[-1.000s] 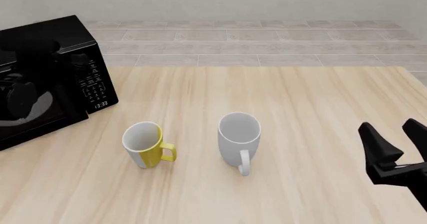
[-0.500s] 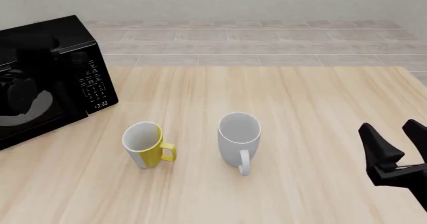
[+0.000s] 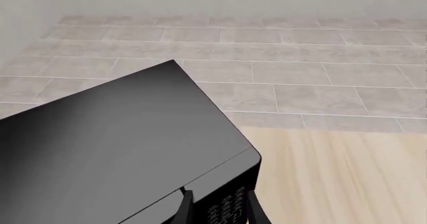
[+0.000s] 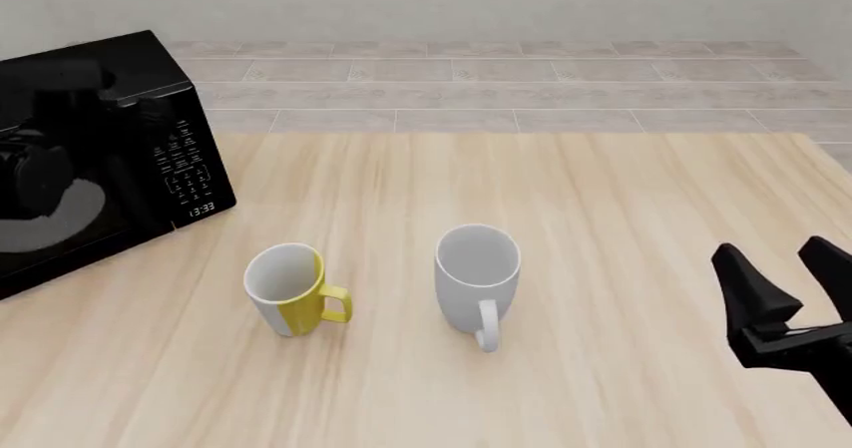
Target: Close the microwave.
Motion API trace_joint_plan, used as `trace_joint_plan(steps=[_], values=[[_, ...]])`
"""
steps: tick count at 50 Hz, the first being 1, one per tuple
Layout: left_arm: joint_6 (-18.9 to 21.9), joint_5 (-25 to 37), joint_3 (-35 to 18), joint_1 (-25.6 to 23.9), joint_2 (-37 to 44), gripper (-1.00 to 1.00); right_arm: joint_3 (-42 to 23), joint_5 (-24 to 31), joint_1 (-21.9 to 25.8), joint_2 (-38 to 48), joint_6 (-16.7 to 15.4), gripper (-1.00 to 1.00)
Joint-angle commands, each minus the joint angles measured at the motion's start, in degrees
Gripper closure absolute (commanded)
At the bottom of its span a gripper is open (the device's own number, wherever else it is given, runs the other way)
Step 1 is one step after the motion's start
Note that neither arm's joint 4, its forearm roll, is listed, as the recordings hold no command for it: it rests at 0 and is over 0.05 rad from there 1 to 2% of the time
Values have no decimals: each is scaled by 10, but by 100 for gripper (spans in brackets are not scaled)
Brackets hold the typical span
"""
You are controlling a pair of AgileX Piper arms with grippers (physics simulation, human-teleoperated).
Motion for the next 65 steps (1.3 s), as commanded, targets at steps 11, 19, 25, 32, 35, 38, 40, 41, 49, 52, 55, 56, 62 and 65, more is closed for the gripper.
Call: trace_joint_plan(steps=[11,19,25,32,35,38,40,41,49,52,55,56,62,65], values=[[33,38,-21,36,78,-100,0,68,-4,-70,0,-100],[35,33,-17,33,79,-100,0,69,-3,-71,-1,-100],[47,7,9,26,65,-100,0,49,-4,-49,-2,-100],[50,11,25,19,29,-100,0,24,-2,-24,-4,-100],[43,12,27,15,24,-100,0,26,-1,-26,-3,-100],[41,7,37,13,15,-100,0,29,-1,-28,-4,-100],[41,2,45,10,10,-100,0,30,-1,-29,-4,-100],[44,1,49,9,5,-100,0,33,-1,-33,-3,-100],[42,-10,74,2,-21,-100,0,31,-1,-31,-7,-100],[49,-12,82,5,-35,-100,0,22,-1,-21,-8,-100],[41,-9,91,0,-51,-100,0,0,-3,4,-8,-100],[42,-8,96,0,-61,-100,0,-2,-3,3,-8,-100],[40,-17,125,-10,-86,-100,0,-26,0,29,-8,-100],[40,-18,140,-18,-106,-100,0,-44,1,48,-7,-100]])
